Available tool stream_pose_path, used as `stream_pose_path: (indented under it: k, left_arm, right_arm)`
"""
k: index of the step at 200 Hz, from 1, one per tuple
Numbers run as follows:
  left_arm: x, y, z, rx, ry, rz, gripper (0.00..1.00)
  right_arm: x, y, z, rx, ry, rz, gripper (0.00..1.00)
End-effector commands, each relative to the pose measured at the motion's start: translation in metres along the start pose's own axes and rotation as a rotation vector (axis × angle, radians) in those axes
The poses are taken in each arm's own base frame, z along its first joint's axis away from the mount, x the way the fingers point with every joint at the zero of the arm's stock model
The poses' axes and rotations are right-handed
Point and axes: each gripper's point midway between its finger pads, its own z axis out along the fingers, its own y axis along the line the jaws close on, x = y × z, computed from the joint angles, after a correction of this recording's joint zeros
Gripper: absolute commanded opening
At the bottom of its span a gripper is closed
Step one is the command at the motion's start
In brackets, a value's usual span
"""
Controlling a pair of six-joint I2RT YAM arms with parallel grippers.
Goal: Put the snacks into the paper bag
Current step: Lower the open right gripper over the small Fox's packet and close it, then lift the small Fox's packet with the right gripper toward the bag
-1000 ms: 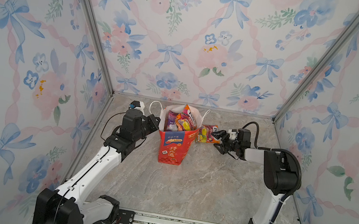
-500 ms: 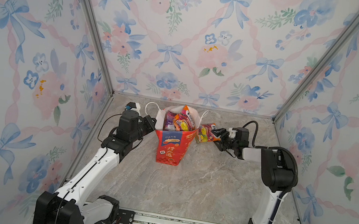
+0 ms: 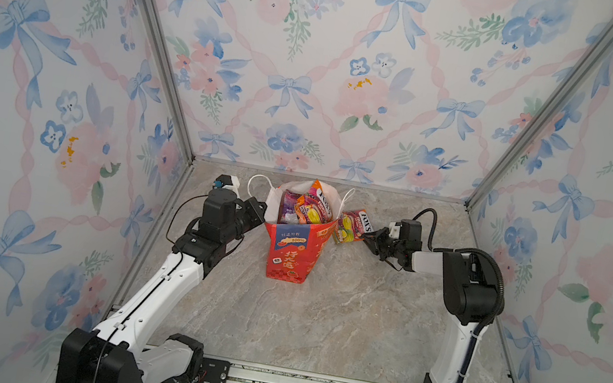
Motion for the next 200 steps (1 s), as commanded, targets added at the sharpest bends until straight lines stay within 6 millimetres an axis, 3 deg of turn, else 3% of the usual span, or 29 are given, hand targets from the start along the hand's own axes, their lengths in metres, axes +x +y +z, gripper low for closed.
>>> stream_pose_path:
  k: [1, 28, 111, 200]
  left_arm:
    - [-0.004, 0.002, -0.006, 0.001, -0.022, 0.019, 0.0]
    - [-0.004, 0.002, -0.006, 0.002, -0.022, 0.018, 0.0]
    - [-0.004, 0.0, -0.008, 0.007, -0.023, 0.016, 0.0]
    - [-0.005, 0.0, -0.007, 0.007, -0.025, 0.017, 0.0]
  right_arm:
    - [-0.004, 0.001, 0.004, -0.01, 0.006, -0.008, 0.12]
    - [-0.006, 0.008, 0.002, -0.028, 0.005, -0.023, 0.0]
    - [-0.014, 0.039, -0.018, -0.117, -0.016, -0.085, 0.0]
    - [-0.027, 0.101, -0.063, -0.389, -0.027, -0.151, 0.0]
